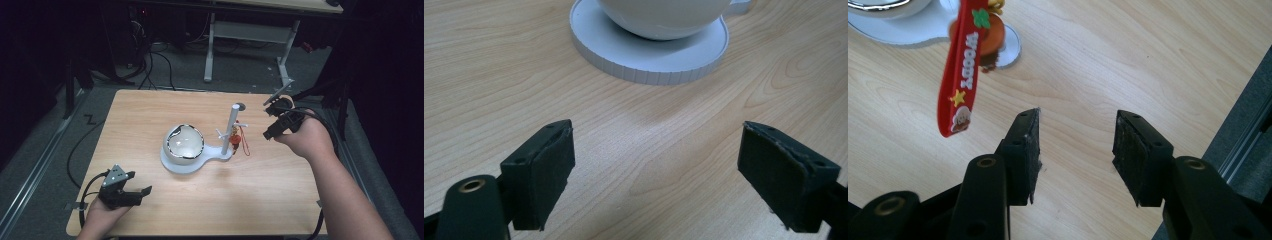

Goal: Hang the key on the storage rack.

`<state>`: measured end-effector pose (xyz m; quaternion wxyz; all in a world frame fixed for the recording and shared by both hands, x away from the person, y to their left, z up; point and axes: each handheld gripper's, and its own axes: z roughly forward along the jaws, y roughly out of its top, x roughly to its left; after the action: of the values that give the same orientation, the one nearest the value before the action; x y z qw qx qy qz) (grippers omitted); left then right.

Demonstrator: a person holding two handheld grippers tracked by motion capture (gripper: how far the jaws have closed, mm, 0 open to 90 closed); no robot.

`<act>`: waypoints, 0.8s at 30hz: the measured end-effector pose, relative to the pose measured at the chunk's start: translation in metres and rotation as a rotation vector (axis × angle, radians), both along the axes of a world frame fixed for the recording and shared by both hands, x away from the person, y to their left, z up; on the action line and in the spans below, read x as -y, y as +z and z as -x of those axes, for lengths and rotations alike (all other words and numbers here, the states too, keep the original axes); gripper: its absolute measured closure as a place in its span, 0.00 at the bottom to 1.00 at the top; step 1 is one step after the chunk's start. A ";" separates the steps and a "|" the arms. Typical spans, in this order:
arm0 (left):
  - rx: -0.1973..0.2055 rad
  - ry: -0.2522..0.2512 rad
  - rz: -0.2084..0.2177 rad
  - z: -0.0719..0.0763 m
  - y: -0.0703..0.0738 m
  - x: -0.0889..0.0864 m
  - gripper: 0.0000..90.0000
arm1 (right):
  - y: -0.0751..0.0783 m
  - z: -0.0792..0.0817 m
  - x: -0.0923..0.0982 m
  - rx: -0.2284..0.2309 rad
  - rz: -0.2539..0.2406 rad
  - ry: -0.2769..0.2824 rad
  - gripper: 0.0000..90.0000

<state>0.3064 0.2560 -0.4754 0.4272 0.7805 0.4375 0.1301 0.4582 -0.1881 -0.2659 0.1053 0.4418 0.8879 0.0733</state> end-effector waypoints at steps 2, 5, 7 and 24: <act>0.000 0.002 0.001 0.000 0.000 0.000 0.18 | -0.008 0.006 0.007 0.011 -0.009 -0.004 0.58; -0.001 0.000 -0.004 0.000 0.000 0.001 0.18 | -0.016 0.010 0.013 0.018 -0.020 -0.013 0.58; -0.001 -0.001 -0.006 0.000 0.000 0.001 0.18 | -0.024 0.014 0.018 0.030 -0.030 -0.020 0.57; -0.012 0.000 -0.016 -0.002 -0.003 0.003 0.18 | -0.104 0.053 0.040 0.085 -0.131 -0.031 0.52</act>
<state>0.3088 0.2533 -0.4787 0.4182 0.7847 0.4390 0.1288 0.4049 -0.2283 -0.3699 0.1148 0.4581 0.8690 0.1479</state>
